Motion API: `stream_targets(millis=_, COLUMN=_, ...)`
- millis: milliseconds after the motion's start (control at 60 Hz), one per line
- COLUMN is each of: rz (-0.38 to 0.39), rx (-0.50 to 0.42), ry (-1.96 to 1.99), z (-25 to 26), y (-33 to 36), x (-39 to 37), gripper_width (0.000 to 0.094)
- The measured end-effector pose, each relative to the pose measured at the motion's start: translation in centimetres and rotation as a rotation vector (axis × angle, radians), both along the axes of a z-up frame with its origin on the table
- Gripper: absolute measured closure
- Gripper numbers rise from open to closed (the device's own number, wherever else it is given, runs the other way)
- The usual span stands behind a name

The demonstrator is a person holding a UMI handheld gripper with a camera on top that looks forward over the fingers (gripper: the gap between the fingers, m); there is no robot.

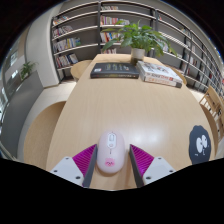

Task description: Arrange mouse

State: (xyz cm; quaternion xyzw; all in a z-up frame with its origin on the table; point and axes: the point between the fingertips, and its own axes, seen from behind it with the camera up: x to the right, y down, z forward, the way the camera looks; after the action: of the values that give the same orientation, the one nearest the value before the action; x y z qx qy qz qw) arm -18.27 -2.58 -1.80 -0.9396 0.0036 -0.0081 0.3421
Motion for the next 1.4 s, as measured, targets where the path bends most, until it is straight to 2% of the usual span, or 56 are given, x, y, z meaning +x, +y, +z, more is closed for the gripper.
stream_targets(millis=67, rz=0.002, rx=0.010, ry=0.012, z=0.0, y=0.6, x=-0.3, gripper_width=0.0417)
stream_targets(millis=150, rz=0.004, rx=0.006, ry=0.018, z=0.0, y=0.6, x=-0.3, gripper_width=0.0458)
stream_targets(millis=317, rz=0.034, rx=-0.013, ry=0.039, z=-0.1, y=0.3, x=-0.4, gripper_width=0.0599)
stream_targets(millis=417, rz=0.088, rx=-0.051, ry=0.032, z=0.2, y=0.1, x=-0.5, gripper_width=0.0600)
stream_targets(millis=467, rz=0.114, rx=-0.039, ry=0.032, z=1.9, y=0.5, x=-0.3, gripper_width=0.0600)
stream_targets(millis=550, rz=0.146, rx=0.058, ry=0.025, z=8.0, y=2.5, x=1.2, gripper_width=0.0599)
stream_targets(millis=750, rz=0.146, rx=0.356, ry=-0.025, z=26.3, y=6.3, x=10.6, gripper_width=0.0601)
stream_targets(millis=833, rz=0.130, rx=0.428, ry=-0.057, z=30.8, y=6.0, x=15.8, gripper_width=0.0600)
stream_targets(millis=900, rz=0.117, rx=0.448, ry=-0.077, z=31.8, y=5.4, x=20.1, gripper_width=0.0602)
stream_targets(millis=983, rz=0.093, rx=0.437, ry=-0.089, z=30.6, y=4.6, x=25.4, gripper_width=0.0601)
stream_targets(millis=1033, rz=0.066, rx=0.412, ry=-0.095, z=27.8, y=3.1, x=27.9, gripper_width=0.0602)
stream_targets(millis=1083, rz=0.043, rx=0.365, ry=-0.088, z=26.0, y=2.6, x=30.7, gripper_width=0.0602)
stream_targets(millis=1167, rz=0.012, rx=0.276, ry=-0.065, z=18.9, y=0.4, x=33.0, gripper_width=0.0601)
stream_targets(millis=1283, rz=0.015, rx=0.119, ry=-0.045, z=11.2, y=-2.2, x=34.7, gripper_width=0.0601)
stream_targets(millis=1400, rz=0.016, rx=0.016, ry=-0.027, z=5.3, y=-4.6, x=34.8, gripper_width=0.0601)
